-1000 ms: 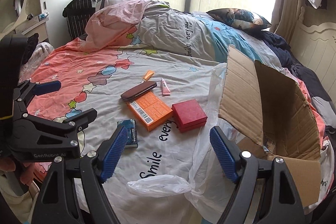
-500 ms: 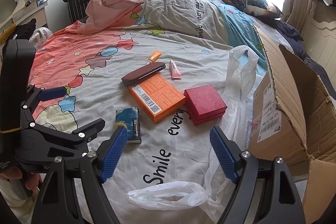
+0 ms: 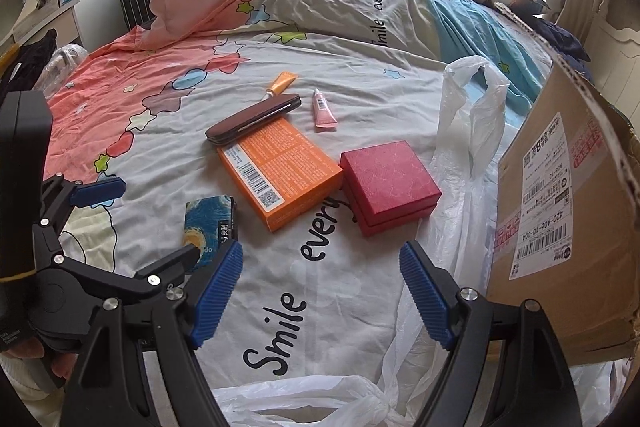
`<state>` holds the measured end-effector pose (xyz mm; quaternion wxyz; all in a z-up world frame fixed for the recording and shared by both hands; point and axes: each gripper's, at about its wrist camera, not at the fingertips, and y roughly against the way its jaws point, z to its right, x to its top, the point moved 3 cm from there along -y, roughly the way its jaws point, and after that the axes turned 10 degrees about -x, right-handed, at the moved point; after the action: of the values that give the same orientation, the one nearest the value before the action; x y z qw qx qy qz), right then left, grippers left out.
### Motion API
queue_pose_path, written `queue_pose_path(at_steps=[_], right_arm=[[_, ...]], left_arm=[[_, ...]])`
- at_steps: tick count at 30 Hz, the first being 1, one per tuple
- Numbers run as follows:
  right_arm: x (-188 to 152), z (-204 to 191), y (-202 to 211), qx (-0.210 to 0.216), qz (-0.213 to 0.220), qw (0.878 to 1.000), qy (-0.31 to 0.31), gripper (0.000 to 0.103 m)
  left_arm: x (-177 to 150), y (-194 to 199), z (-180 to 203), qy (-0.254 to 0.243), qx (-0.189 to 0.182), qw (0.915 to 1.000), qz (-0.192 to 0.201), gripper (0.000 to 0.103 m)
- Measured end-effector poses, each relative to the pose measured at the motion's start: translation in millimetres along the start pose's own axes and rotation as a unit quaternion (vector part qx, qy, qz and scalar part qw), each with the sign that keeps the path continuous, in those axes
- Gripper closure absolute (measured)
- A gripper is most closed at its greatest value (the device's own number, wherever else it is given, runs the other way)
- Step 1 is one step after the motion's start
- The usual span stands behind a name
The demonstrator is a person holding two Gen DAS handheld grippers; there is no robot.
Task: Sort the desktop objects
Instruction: 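Move the left gripper to the blue print pack while the right approaches the red box, then grasp the blue print pack with the left gripper while the right grasps the red box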
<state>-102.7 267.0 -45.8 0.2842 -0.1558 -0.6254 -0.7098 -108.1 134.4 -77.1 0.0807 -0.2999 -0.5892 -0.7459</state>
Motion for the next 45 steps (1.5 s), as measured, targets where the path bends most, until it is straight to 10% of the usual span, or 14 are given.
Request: queue_pose_path(at_steps=[16,35,42,45], right_arm=[[2.8,25.5,-22.4,0.001,-0.011,1.000,-0.027,0.025],[17.8,9.0,-45.5,-0.051,-0.009,0.995,0.087,0.025],[22.3,5.5,-53.4,-0.055,-0.010,0.994,0.098,0.025],[25.0,6.0,-56.6,-0.062,-0.009,0.993,0.103,0.025]], left_arm=[[4.7,-25.6,3.9,0.067,-0.015,0.9976,-0.009,0.000],[2.2,-43.3,10.9,0.058,0.027,0.9979,0.005,0.000],[4.3,-35.3,9.9,0.046,-0.002,0.9989,0.004,0.046],[3.9,-31.8,7.7,0.033,-0.015,0.9993,-0.003,0.050]])
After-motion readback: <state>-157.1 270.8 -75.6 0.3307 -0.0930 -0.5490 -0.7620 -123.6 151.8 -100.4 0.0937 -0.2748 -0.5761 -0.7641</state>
